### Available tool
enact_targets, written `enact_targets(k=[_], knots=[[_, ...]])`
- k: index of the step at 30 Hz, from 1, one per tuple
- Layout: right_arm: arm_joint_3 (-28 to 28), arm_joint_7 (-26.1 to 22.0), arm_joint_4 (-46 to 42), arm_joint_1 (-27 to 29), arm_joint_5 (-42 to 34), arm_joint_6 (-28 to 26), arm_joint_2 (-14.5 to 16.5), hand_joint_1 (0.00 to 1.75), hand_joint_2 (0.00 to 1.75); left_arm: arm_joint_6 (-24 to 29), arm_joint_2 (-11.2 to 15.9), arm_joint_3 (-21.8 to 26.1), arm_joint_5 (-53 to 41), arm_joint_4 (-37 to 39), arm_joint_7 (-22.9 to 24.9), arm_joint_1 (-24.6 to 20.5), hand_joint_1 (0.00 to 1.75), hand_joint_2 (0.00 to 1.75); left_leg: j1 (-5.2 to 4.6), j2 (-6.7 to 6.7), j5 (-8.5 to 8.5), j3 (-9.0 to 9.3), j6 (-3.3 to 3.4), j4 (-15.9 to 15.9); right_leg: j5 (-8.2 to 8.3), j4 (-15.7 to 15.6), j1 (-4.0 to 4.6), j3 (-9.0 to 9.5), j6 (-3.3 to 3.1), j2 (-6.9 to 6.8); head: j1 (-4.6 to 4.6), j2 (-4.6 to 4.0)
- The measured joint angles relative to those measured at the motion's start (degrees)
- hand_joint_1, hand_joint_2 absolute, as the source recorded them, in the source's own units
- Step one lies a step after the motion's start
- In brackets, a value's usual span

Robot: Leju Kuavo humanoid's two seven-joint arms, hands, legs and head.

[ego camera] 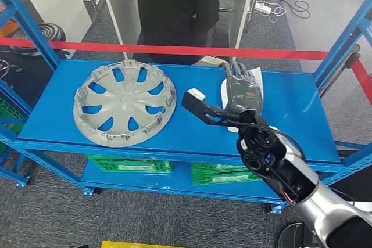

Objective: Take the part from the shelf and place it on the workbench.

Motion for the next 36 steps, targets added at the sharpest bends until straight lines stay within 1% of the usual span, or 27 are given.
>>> enact_targets(k=[7, 19, 28, 36], knots=[[-0.02, 0.33, -3.51, 1.68, 0.38, 0.38, -1.41, 0.0, 1.75, 0.0, 0.0, 0.0, 0.02, 0.0, 0.0, 0.0, 0.0, 0.0, 0.0, 0.0, 0.01, 0.03, 0.0, -0.02, 0.0, 0.0, 0.01, 0.02, 0.0, 0.0, 0.0, 0.0], [-0.03, 0.55, -6.84, 2.72, 0.97, 0.63, -2.92, 0.0, 1.75, -0.04, 0.0, 0.0, -0.02, 0.0, 0.0, -0.01, 0.0, 0.0, 0.0, 0.0, 0.01, 0.05, 0.0, -0.02, 0.0, 0.0, 0.0, 0.03, 0.0, 0.0, 0.0, 0.0], [-1.38, 1.32, -10.15, 7.08, 2.31, 1.07, -5.86, 0.0, 1.75, -0.38, -0.04, 0.0, -0.33, 0.0, 0.0, 0.0, 0.0, 0.0, 0.0, 0.0, 0.0, 0.06, 0.0, -0.03, 0.0, -0.02, 0.0, 0.04, 0.0, 0.0, 0.0, 0.0], [-3.35, 1.43, -9.99, 9.35, 1.35, 1.4, -7.65, 0.0, 1.75, -0.08, -0.22, 0.0, 0.03, 0.0, 0.1, -0.01, 0.0, 0.0, 0.0, -0.01, 0.01, 0.08, 0.01, -0.03, 0.0, -0.03, 0.0, 0.08, 0.0, -0.01, 0.0, 0.0]])
